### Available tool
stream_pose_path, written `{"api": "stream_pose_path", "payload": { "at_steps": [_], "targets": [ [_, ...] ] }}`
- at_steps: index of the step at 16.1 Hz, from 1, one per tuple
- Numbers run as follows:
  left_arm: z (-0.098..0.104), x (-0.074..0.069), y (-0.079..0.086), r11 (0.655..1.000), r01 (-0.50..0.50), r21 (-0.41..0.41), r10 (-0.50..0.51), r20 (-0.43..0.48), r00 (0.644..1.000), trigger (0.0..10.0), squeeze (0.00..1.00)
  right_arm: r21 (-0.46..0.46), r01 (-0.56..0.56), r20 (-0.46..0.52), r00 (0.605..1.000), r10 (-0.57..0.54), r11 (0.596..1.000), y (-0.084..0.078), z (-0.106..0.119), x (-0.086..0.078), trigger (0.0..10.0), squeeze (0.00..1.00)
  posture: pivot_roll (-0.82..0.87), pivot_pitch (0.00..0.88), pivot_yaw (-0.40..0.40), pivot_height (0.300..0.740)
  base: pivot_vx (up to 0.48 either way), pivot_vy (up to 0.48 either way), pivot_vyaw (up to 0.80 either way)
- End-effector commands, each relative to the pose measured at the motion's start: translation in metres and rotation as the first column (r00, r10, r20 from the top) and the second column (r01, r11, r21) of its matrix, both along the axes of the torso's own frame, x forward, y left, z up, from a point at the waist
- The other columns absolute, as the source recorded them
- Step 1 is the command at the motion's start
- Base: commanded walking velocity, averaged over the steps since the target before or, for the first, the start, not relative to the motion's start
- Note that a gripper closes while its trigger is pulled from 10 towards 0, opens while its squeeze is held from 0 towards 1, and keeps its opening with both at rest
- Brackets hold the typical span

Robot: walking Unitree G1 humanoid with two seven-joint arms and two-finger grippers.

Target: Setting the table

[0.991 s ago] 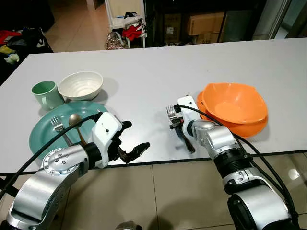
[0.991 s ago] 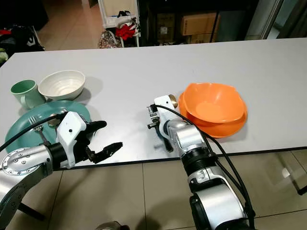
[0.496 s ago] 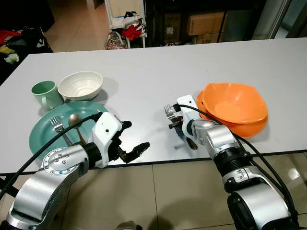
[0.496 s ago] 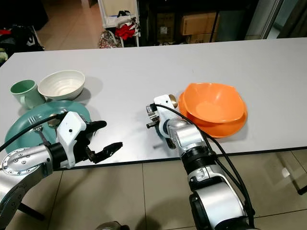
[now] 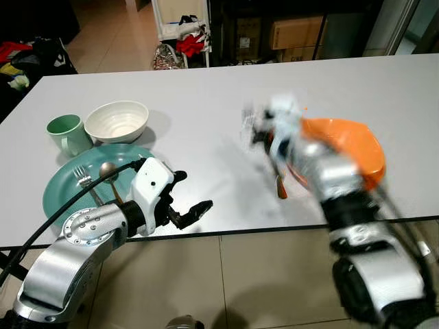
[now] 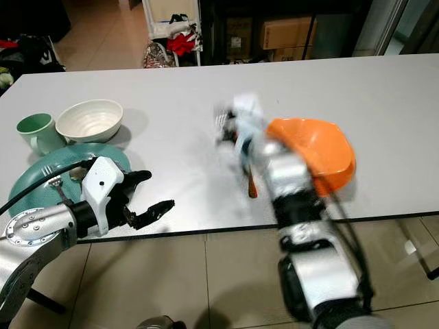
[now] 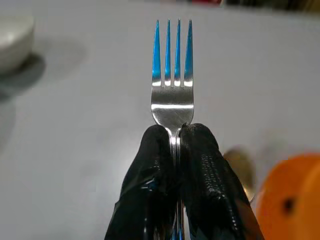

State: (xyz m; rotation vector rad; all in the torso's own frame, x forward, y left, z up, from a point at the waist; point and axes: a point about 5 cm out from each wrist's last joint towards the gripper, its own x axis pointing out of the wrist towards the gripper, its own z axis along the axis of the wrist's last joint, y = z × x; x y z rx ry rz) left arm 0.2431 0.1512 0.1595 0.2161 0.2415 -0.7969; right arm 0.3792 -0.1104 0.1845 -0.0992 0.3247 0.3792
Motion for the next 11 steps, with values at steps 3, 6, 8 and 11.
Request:
{"api": "stream_pose_path", "payload": {
  "at_steps": [3,6,8,11],
  "targets": [
    [0.004,0.008,-0.002,1.0,-0.005,-0.009,0.005,0.03,1.0,10.0,0.0,0.034,0.021,0.078,0.997,-0.024,0.999,-0.021,0.032,0.002,0.0,0.0,0.05,0.0,0.077,0.74,0.0,0.0,0.0],
    [0.006,0.013,-0.008,1.0,0.01,-0.027,-0.009,0.046,0.999,10.0,0.0,-0.071,0.032,0.093,0.995,-0.026,0.997,-0.059,0.053,-0.007,0.0,0.0,0.03,0.0,0.082,0.74,0.0,0.0,0.0],
    [0.008,0.017,-0.014,0.998,0.033,-0.051,-0.03,0.056,0.998,10.0,0.0,-0.159,0.04,0.061,0.998,-0.031,0.987,-0.096,0.055,-0.016,1.1,0.0,0.01,0.0,0.086,0.74,0.0,0.0,0.0],
    [0.014,0.019,-0.022,0.995,0.068,-0.078,-0.063,0.065,0.996,10.0,0.0,-0.261,0.016,0.002,1.0,-0.016,0.965,-0.123,0.044,-0.02,4.4,0.0,0.0,0.0,0.095,0.74,0.0,0.0,0.0]
  ]
}}
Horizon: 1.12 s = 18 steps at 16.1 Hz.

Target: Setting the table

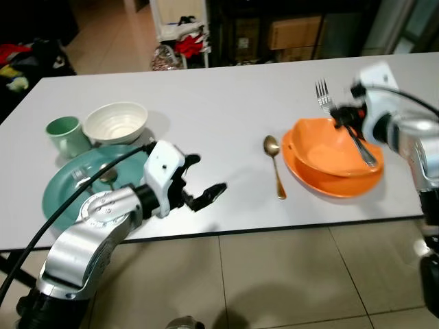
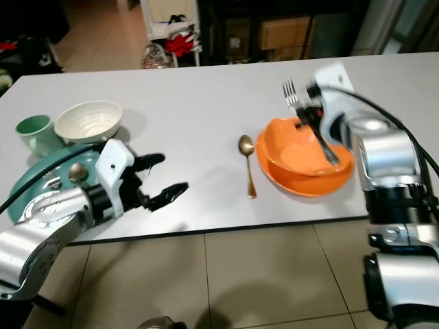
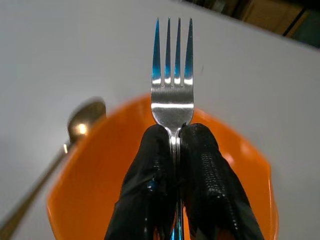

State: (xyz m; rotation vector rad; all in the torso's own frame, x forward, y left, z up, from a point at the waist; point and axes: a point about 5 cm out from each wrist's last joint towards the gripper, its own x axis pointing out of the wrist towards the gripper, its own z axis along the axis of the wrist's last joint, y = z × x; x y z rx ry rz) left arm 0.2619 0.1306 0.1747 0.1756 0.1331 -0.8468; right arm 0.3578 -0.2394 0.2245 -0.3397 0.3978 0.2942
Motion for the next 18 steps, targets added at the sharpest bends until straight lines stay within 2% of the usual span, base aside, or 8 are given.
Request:
{"api": "stream_pose_path", "payload": {
  "at_steps": [1,2,4,7,12,15,16,18],
  "targets": [
    [-0.001,0.0,-0.002,1.0,0.02,0.0,-0.02,-0.012,1.0,10.0,0.0,-0.03,-0.035,0.001,0.999,0.035,0.999,0.001,0.0,0.001,6.2,0.0,0.0,0.0,0.096,0.74,0.0,0.0,0.0],
    [-0.002,-0.001,-0.003,1.0,0.025,0.0,-0.025,-0.015,1.0,10.0,0.0,-0.037,-0.048,-0.024,0.999,0.047,0.998,-0.003,-0.006,0.002,10.0,0.0,0.01,0.0,0.096,0.74,0.0,0.0,0.0],
    [-0.003,-0.003,-0.005,0.999,0.034,0.0,-0.034,-0.018,0.999,10.0,0.0,-0.062,-0.04,-0.062,0.997,0.036,0.997,-0.014,-0.02,0.007,10.0,0.0,0.02,0.0,0.094,0.74,0.0,0.0,0.0],
    [-0.003,-0.004,-0.006,0.999,0.041,0.003,-0.041,-0.023,0.999,10.0,0.0,-0.051,-0.023,-0.086,0.996,0.018,0.998,-0.022,-0.032,0.013,10.0,0.0,0.02,0.0,0.097,0.74,0.0,0.0,0.0],
    [-0.003,-0.004,-0.005,0.999,0.048,0.014,-0.048,-0.029,0.998,10.0,0.0,0.028,0.042,-0.105,0.994,-0.039,0.999,-0.032,-0.042,0.019,10.0,0.0,0.03,0.0,0.11,0.74,0.0,0.0,0.0],
    [-0.003,-0.005,-0.004,0.999,0.049,0.019,-0.048,-0.033,0.998,10.0,0.0,0.035,0.055,-0.109,0.993,-0.051,0.998,-0.033,-0.044,0.02,10.0,0.0,0.03,0.0,0.11,0.74,0.0,0.0,0.0],
    [-0.003,-0.004,-0.003,0.999,0.047,0.022,-0.046,-0.033,0.998,10.0,0.0,0.035,0.057,-0.107,0.993,-0.053,0.998,-0.033,-0.044,0.021,10.0,0.03,0.04,0.0,0.109,0.74,0.0,0.0,0.0],
    [-0.003,-0.005,-0.002,0.999,0.043,0.024,-0.042,-0.032,0.999,10.0,0.0,0.04,0.062,-0.098,0.994,-0.058,0.997,-0.032,-0.042,0.023,10.0,0.44,0.04,0.0,0.107,0.74,0.0,0.0,0.0]
  ]
}}
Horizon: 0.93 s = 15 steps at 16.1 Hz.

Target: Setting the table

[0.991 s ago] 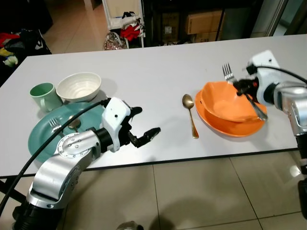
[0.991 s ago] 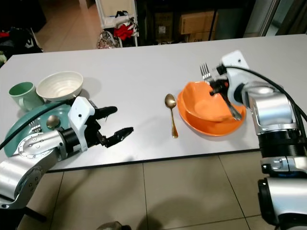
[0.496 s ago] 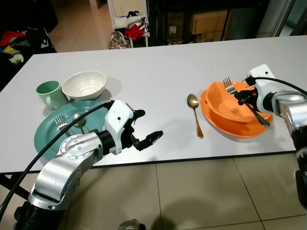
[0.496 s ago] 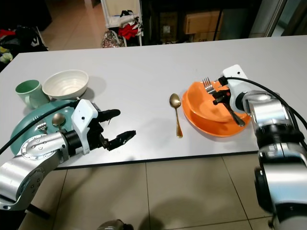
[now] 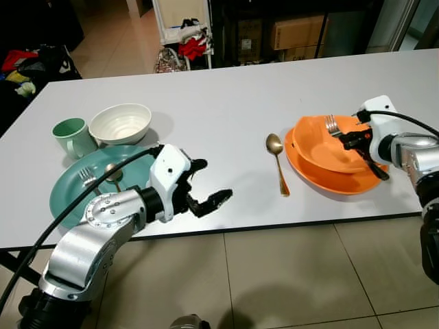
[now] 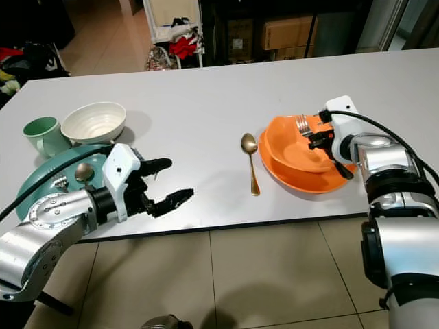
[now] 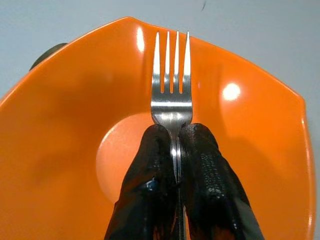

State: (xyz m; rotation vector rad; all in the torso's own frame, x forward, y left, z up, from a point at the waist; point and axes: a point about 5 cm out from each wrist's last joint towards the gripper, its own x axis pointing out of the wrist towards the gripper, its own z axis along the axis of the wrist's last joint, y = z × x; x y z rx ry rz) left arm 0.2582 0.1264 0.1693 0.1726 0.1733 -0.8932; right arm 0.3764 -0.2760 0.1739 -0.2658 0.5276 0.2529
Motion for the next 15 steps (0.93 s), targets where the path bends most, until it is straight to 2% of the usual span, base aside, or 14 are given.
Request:
{"api": "stream_pose_path", "payload": {
  "at_steps": [1,3,8,12,14,15],
  "targets": [
    [0.003,-0.001,0.002,1.0,-0.002,0.013,0.002,0.01,1.0,10.0,0.0,0.002,-0.007,0.042,0.999,0.007,1.0,0.004,0.011,0.006,10.0,0.84,0.04,0.0,0.107,0.74,0.0,0.0,0.0],
    [0.002,0.0,0.002,1.0,-0.002,0.013,0.002,0.01,1.0,10.0,0.0,0.003,-0.004,0.05,0.999,0.004,1.0,0.004,0.013,0.007,10.0,1.0,0.03,0.0,0.107,0.74,0.0,0.0,0.0],
    [0.004,0.001,0.003,1.0,-0.007,0.013,0.007,0.018,1.0,10.0,0.0,0.005,-0.015,0.08,0.997,0.015,1.0,0.006,0.021,0.01,10.0,1.0,0.04,0.0,0.101,0.74,0.0,0.0,0.0],
    [0.006,0.006,0.005,0.994,-0.106,-0.002,0.106,0.072,0.992,10.0,0.0,0.136,-0.158,0.246,0.962,0.122,0.978,0.039,0.053,0.019,10.0,1.0,0.04,0.0,0.096,0.74,0.0,0.0,0.0],
    [0.006,0.009,0.001,0.989,-0.145,-0.023,0.146,0.087,0.985,10.0,0.0,0.176,-0.21,0.296,0.943,0.152,0.962,0.058,0.055,0.01,10.0,1.0,0.04,0.0,0.099,0.74,0.0,0.0,0.0],
    [0.007,0.012,-0.002,0.986,-0.166,-0.034,0.169,0.099,0.981,10.0,0.0,0.206,-0.23,0.327,0.932,0.155,0.951,0.074,0.056,0.0,10.0,1.0,0.02,0.0,0.112,0.74,0.0,0.0,0.0]
  ]
}}
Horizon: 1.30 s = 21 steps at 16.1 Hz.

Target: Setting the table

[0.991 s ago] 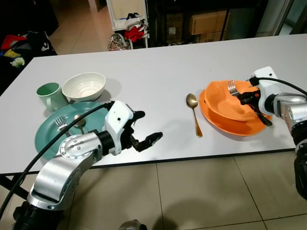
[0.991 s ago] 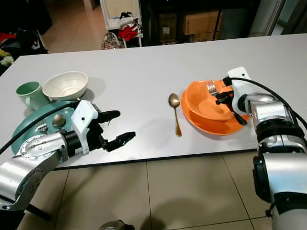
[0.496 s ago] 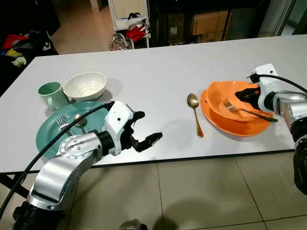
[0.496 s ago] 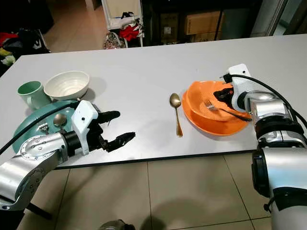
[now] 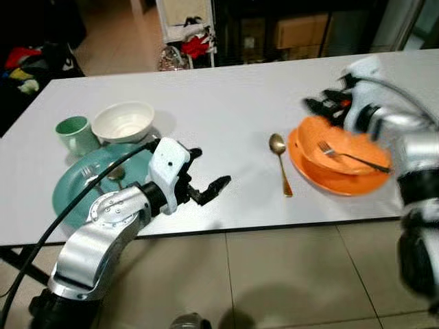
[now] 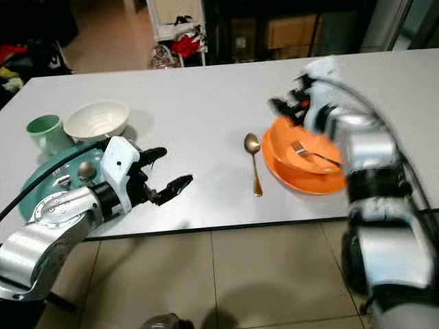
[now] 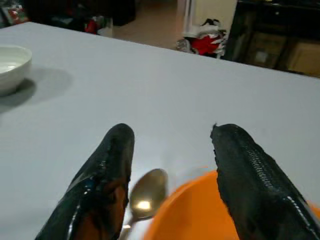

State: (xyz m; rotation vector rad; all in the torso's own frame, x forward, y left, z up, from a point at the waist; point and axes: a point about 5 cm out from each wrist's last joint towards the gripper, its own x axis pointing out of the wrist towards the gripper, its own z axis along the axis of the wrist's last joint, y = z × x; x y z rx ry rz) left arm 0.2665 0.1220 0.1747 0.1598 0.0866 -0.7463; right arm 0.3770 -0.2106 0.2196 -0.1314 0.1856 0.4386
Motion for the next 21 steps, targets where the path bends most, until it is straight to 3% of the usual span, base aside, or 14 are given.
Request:
{"api": "stream_pose_path", "payload": {
  "at_steps": [1,2,4,5,6,7,9,12,13,14,16,18,21],
  "targets": [
    [0.002,0.006,0.002,0.999,-0.037,0.009,0.037,0.021,0.999,10.0,0.0,0.041,-0.026,0.036,0.999,0.024,0.999,0.014,0.011,-0.006,10.0,1.0,0.02,0.0,0.114,0.74,0.0,0.0,0.0],
    [0.004,0.011,0.001,0.996,-0.093,-0.006,0.093,0.058,0.994,10.0,0.0,0.082,-0.078,0.094,0.993,0.071,0.994,0.036,0.012,-0.027,10.0,1.0,0.01,0.0,0.119,0.74,0.0,0.0,0.0],
    [0.004,0.012,0.001,0.99,-0.135,-0.031,0.137,0.063,0.989,10.0,0.0,0.067,-0.086,0.135,0.988,0.076,0.994,0.044,0.009,-0.04,10.0,1.0,0.01,0.0,0.117,0.74,0.0,0.0,0.0],
    [0.005,0.012,0.004,0.977,-0.203,-0.068,0.208,0.071,0.976,10.0,0.0,0.038,-0.105,0.171,0.98,0.097,0.994,0.059,-0.007,-0.068,10.0,1.0,0.01,0.0,0.113,0.74,0.0,0.0,0.0],
    [0.004,0.011,0.005,0.973,-0.218,-0.069,0.223,0.071,0.972,10.0,0.0,0.039,-0.112,0.169,0.98,0.103,0.993,0.064,-0.012,-0.078,10.0,1.0,0.01,0.0,0.113,0.74,0.0,0.0,0.0],
    [0.001,0.007,0.005,0.971,-0.23,-0.068,0.235,0.062,0.97,10.0,0.0,0.042,-0.097,0.159,0.983,0.09,0.994,0.067,-0.019,-0.09,10.0,1.0,0.01,0.0,0.111,0.74,0.0,0.0,0.0],
    [-0.002,0.002,0.013,0.947,-0.311,-0.079,0.317,0.077,0.945,10.0,0.0,0.041,0.04,0.178,0.983,-0.047,0.998,0.064,-0.03,-0.117,10.0,1.0,0.0,0.0,0.111,0.74,0.0,0.0,0.0],
    [0.0,0.001,0.019,0.932,-0.354,-0.083,0.361,0.109,0.926,10.0,0.0,0.024,0.115,0.162,0.98,-0.117,0.993,0.058,-0.044,-0.138,10.0,1.0,0.0,0.0,0.106,0.74,0.0,0.0,0.0],
    [0.0,-0.001,0.02,0.933,-0.351,-0.084,0.359,0.113,0.926,10.0,0.0,0.033,0.151,0.12,0.981,-0.154,0.988,0.056,-0.052,-0.146,10.0,0.92,0.01,0.0,0.103,0.74,0.0,0.0,0.0],
    [-0.001,-0.003,0.022,0.928,-0.36,-0.095,0.369,0.104,0.924,10.0,0.0,0.035,0.159,0.074,0.984,-0.162,0.987,0.057,-0.06,-0.153,10.0,0.0,0.01,0.0,0.1,0.74,0.0,0.0,0.0],
    [-0.002,-0.004,0.024,0.925,-0.368,-0.097,0.376,0.097,0.921,10.0,0.0,0.055,0.148,0.065,0.986,-0.152,0.987,0.06,-0.062,-0.157,10.0,0.0,0.01,0.0,0.101,0.74,0.0,0.0,0.0],
    [-0.001,-0.003,0.023,0.924,-0.368,-0.103,0.378,0.097,0.921,10.0,0.0,0.012,0.074,0.088,0.993,-0.075,0.997,0.067,-0.06,-0.155,10.0,0.0,0.01,0.0,0.097,0.74,0.294,0.0,0.0],
    [0.0,-0.004,0.025,0.924,-0.369,-0.104,0.378,0.098,0.92,10.0,0.0,0.015,0.052,0.088,0.995,-0.053,0.999,0.07,-0.06,-0.155,10.0,0.0,0.02,0.0,0.095,0.74,0.305,0.0,0.8]
  ]
}}
